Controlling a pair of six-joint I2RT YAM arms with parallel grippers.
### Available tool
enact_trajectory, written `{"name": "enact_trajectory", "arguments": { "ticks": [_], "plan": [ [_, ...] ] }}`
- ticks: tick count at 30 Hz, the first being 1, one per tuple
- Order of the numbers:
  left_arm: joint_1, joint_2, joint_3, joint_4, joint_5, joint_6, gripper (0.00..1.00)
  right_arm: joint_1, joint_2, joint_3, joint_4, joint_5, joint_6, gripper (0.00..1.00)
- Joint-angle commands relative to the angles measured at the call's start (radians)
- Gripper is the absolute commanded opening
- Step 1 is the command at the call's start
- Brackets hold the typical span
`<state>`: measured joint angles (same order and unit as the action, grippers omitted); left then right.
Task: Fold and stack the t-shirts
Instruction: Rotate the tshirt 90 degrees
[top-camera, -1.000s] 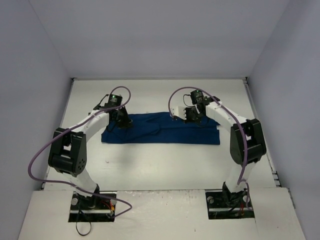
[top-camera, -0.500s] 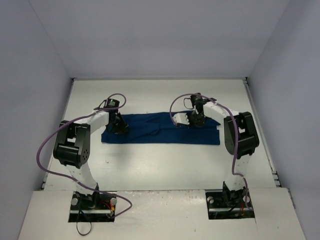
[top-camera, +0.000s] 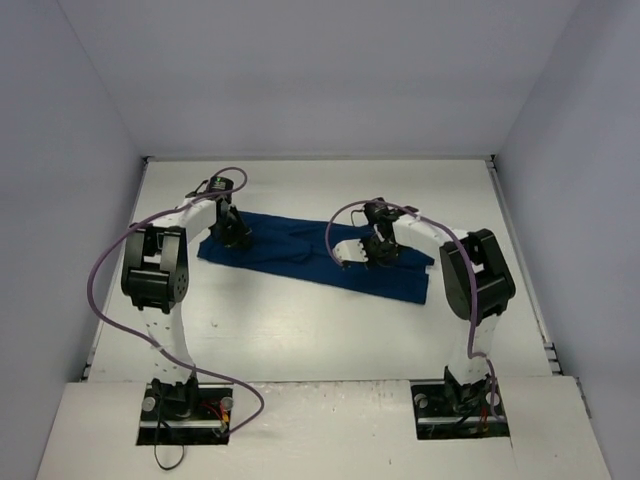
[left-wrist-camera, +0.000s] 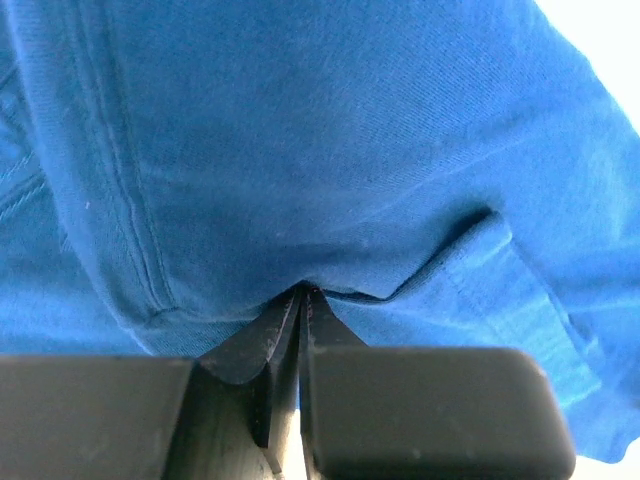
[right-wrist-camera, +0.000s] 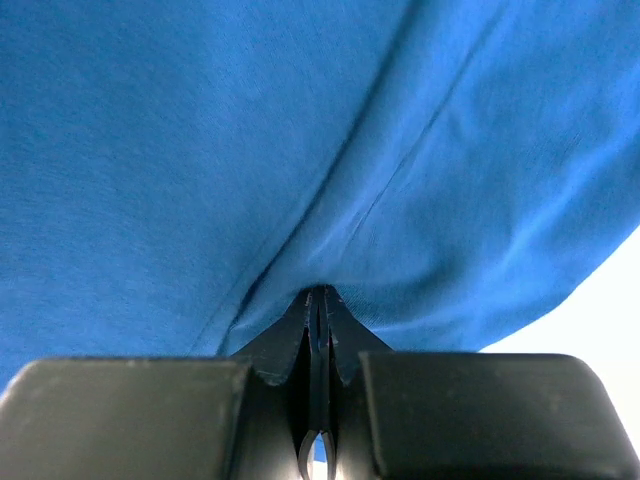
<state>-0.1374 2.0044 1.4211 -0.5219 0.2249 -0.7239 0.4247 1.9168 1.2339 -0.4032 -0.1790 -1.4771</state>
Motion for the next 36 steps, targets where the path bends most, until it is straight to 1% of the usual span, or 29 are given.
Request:
{"name": "enact_trajectory", "arguments": {
  "ticks": [1, 4, 7, 9, 13, 15, 17, 18, 20, 22, 24, 26, 29, 33, 36],
  "plan": [
    [-0.017, 0.133, 0.126, -0.041, -0.113, 0.150, 0.00, 0.103, -0.030, -0.013, -0.181, -0.160, 0.172, 0.00],
    [-0.034, 0.195, 0.239, -0.052, -0.112, 0.208, 0.00, 0.167, -0.036, 0.008, -0.202, -0.232, 0.276, 0.00],
    [-0.053, 0.258, 0.322, -0.058, -0.096, 0.274, 0.00, 0.207, -0.039, 0.021, -0.213, -0.274, 0.339, 0.00],
    [-0.067, 0.307, 0.408, -0.066, -0.083, 0.319, 0.00, 0.249, -0.034, 0.034, -0.213, -0.307, 0.407, 0.00],
    [-0.090, 0.369, 0.520, -0.091, -0.058, 0.388, 0.00, 0.285, 0.013, 0.082, -0.213, -0.371, 0.553, 0.00],
    [-0.099, 0.390, 0.559, -0.098, -0.027, 0.432, 0.00, 0.294, 0.039, 0.117, -0.212, -0.401, 0.634, 0.00],
    [-0.112, 0.420, 0.606, -0.096, 0.031, 0.488, 0.00, 0.298, 0.084, 0.153, -0.209, -0.455, 0.744, 0.00],
    [-0.114, 0.428, 0.623, -0.098, 0.063, 0.511, 0.00, 0.298, 0.085, 0.163, -0.207, -0.479, 0.774, 0.00],
    [-0.117, 0.449, 0.680, -0.096, 0.125, 0.567, 0.00, 0.298, 0.098, 0.172, -0.177, -0.572, 0.879, 0.00],
    [-0.117, 0.473, 0.718, -0.096, 0.185, 0.599, 0.00, 0.298, 0.080, 0.137, -0.093, -0.605, 0.997, 0.00],
    [-0.123, 0.488, 0.763, -0.095, 0.214, 0.639, 0.00, 0.299, 0.021, 0.080, 0.104, -0.611, 1.131, 0.00],
    [-0.130, 0.500, 0.793, -0.096, 0.219, 0.669, 0.00, 0.306, -0.022, 0.022, 0.246, -0.593, 1.260, 0.00],
    [-0.134, 0.526, 0.823, -0.096, 0.239, 0.694, 0.00, 0.316, -0.026, -0.017, 0.374, -0.543, 1.437, 0.00],
    [-0.136, 0.563, 0.889, -0.096, 0.257, 0.721, 0.00, 0.312, -0.057, -0.086, 0.548, -0.435, 1.666, 0.00],
    [-0.136, 0.583, 0.934, -0.095, 0.250, 0.721, 0.00, 0.310, -0.065, -0.099, 0.578, -0.395, 1.746, 0.00]
  ]
}}
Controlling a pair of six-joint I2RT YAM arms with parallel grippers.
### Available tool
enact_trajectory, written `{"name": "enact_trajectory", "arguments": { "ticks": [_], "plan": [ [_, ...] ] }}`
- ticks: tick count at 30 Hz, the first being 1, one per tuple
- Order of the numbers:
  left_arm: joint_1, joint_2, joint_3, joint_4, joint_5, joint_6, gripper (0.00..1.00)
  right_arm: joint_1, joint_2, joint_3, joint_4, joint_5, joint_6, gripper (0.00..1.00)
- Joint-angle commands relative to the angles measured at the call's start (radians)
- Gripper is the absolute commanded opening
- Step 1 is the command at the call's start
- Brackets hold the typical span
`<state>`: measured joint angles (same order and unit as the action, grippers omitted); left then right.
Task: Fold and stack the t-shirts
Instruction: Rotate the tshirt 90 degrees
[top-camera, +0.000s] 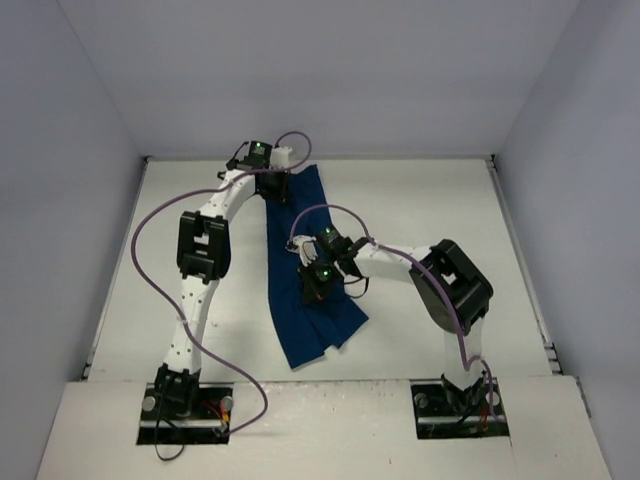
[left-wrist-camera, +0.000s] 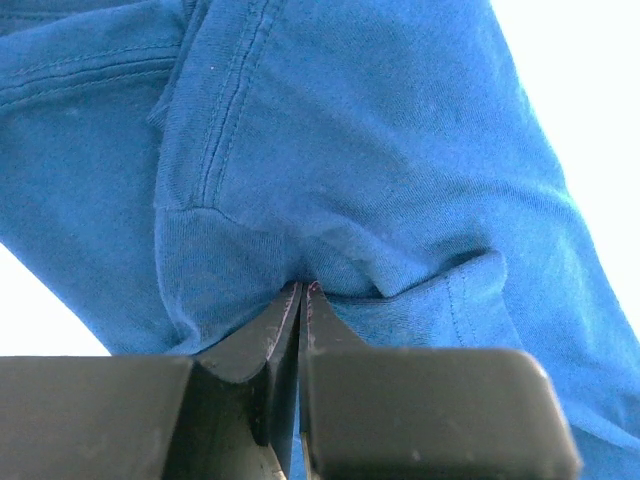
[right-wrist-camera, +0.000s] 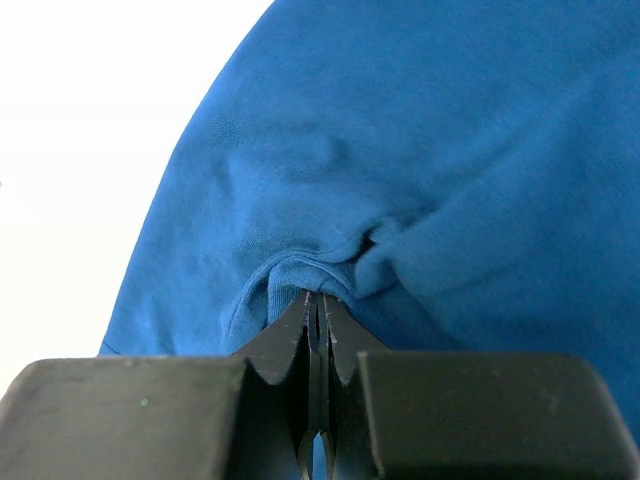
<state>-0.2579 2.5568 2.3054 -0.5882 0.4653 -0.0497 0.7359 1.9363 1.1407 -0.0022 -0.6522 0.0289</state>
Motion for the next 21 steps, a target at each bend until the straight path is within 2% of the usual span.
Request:
{"name": "enact_trajectory", "arguments": {
  "ticks": [1, 6, 13, 17, 18, 19, 21],
  "plan": [
    [-0.015, 0.037, 0.063, -0.028, 0.006, 0.044, 0.00, 0.002, -0.088, -0.012, 0.182, 0.091, 0.284, 0.00],
    [-0.017, 0.069, 0.127, -0.028, -0.022, 0.025, 0.00, 0.038, -0.140, -0.080, 0.183, 0.132, 0.405, 0.00],
    [-0.017, 0.077, 0.157, -0.017, -0.125, -0.011, 0.00, 0.090, -0.248, -0.158, 0.179, 0.103, 0.390, 0.00],
    [-0.014, 0.057, 0.157, 0.021, -0.118, -0.027, 0.02, 0.095, -0.368, -0.165, 0.156, 0.044, 0.325, 0.00],
    [-0.013, 0.048, 0.159, 0.034, -0.101, -0.034, 0.07, 0.086, -0.387, -0.148, 0.142, 0.039, 0.295, 0.00],
    [-0.012, 0.030, 0.164, 0.045, -0.074, -0.040, 0.18, 0.069, -0.417, -0.122, 0.112, 0.036, 0.262, 0.00],
    [-0.012, -0.034, 0.151, 0.065, -0.046, -0.055, 0.64, 0.012, -0.484, -0.085, 0.082, 0.036, 0.193, 0.00]
  ]
}}
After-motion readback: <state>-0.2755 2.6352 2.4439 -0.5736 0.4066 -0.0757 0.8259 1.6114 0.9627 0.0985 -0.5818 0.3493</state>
